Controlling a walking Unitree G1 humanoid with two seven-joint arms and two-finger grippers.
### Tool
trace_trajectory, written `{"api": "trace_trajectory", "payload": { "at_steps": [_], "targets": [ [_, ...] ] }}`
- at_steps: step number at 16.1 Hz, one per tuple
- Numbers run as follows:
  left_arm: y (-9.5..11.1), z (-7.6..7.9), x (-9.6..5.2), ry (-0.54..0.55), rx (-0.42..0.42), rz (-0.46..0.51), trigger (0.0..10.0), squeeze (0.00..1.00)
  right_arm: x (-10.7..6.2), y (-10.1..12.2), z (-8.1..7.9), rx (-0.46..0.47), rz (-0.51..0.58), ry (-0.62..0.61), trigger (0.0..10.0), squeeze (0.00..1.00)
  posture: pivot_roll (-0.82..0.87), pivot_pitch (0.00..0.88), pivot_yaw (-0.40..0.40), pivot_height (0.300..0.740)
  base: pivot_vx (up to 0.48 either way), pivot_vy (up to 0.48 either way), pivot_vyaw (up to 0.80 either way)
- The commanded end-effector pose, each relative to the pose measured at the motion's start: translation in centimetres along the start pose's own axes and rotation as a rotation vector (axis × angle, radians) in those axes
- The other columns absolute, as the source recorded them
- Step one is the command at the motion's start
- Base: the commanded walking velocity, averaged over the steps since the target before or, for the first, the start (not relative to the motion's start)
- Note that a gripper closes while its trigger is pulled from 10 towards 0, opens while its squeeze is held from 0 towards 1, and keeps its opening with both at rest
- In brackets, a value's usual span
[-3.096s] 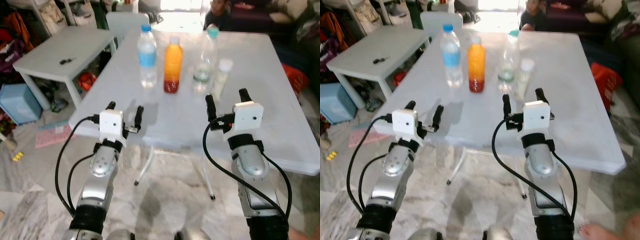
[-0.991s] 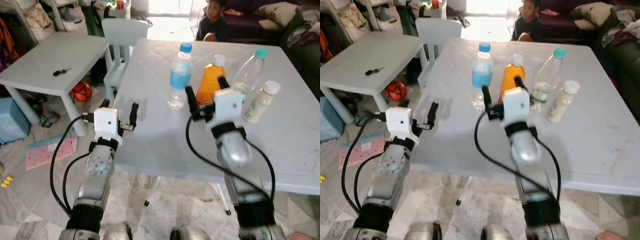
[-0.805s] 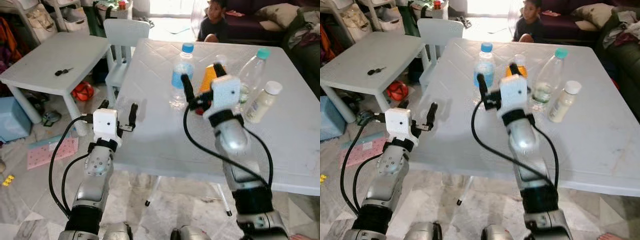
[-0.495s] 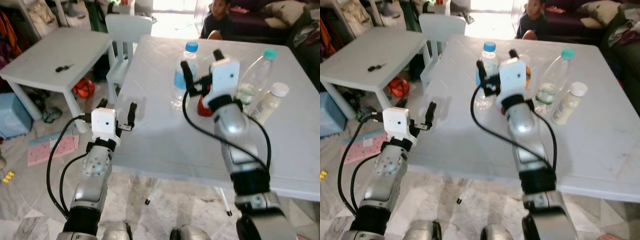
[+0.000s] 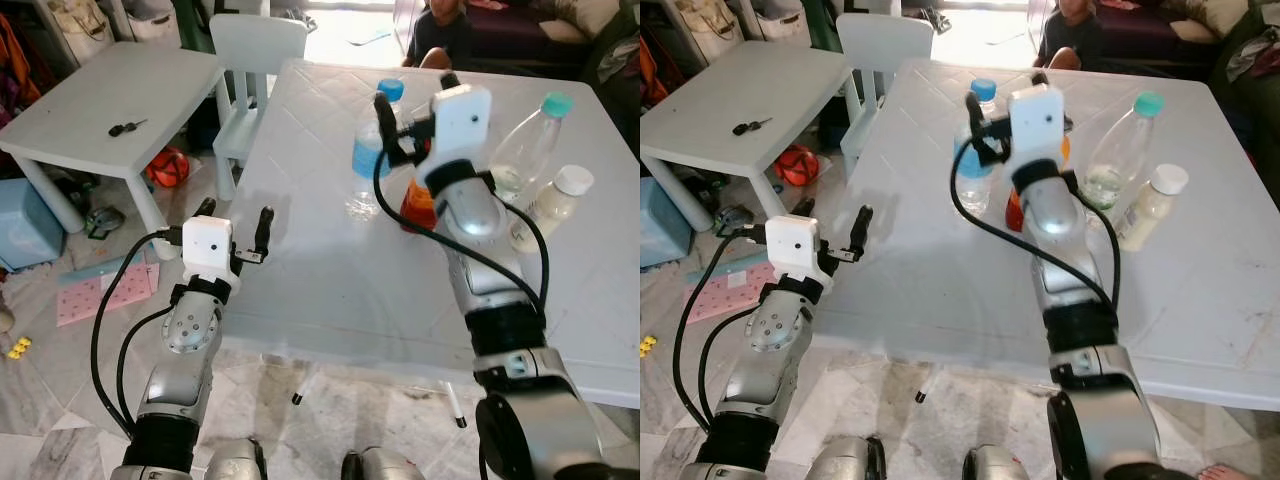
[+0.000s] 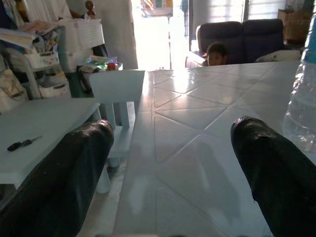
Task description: Restocking fridge
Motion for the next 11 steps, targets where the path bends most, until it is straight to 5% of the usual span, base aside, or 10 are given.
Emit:
{"api": "trace_trajectory", "payload": {
  "at_steps": [1,6,7,8,9,11],
  "targets": [
    [0.3,0.0,-0.1,-0.014,0.009,0.004,10.0,0.00,0.5,0.4,-0.5,0.014,0.017,0.028,10.0,0.00,0.01,0.085,0.003,0.740,0.000,0.000,0.00],
    [0.3,0.0,0.0,-0.012,0.016,0.000,10.0,0.00,1.5,0.6,-0.9,0.111,-0.012,0.027,10.0,0.00,0.01,0.078,0.002,0.740,0.000,0.000,0.00],
    [0.3,0.1,0.0,-0.017,0.017,-0.001,10.0,0.00,1.7,0.7,-0.7,0.121,-0.011,0.022,5.8,0.00,0.01,0.076,0.004,0.740,0.000,0.000,0.00],
    [0.3,0.1,0.0,-0.019,0.017,-0.002,10.0,0.00,1.8,0.7,-0.7,0.130,-0.015,0.025,4.0,0.00,0.01,0.076,0.004,0.740,0.000,0.000,0.00],
    [0.3,0.1,0.1,-0.023,0.018,-0.003,10.0,0.00,1.9,0.5,-0.7,0.144,-0.029,0.020,1.1,0.00,0.01,0.075,0.004,0.740,0.000,0.000,0.00],
    [0.3,0.1,0.1,-0.026,0.022,-0.004,10.0,0.00,2.4,0.3,-0.7,0.188,-0.058,0.023,1.3,0.00,0.01,0.075,0.004,0.740,0.000,0.000,0.00]
  ]
}}
Point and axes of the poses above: a point about 5 cm out from each wrist's last joint towards the gripper, its own x axis pointing out of the wrist towards the gripper, its own y axis along the axis of the wrist's last joint, z = x × y, the point moved 2 cm from there along x, pointing out of the wrist towards the gripper, and after that the axes turned 9 degrees about -x, right-handed, at the moved point
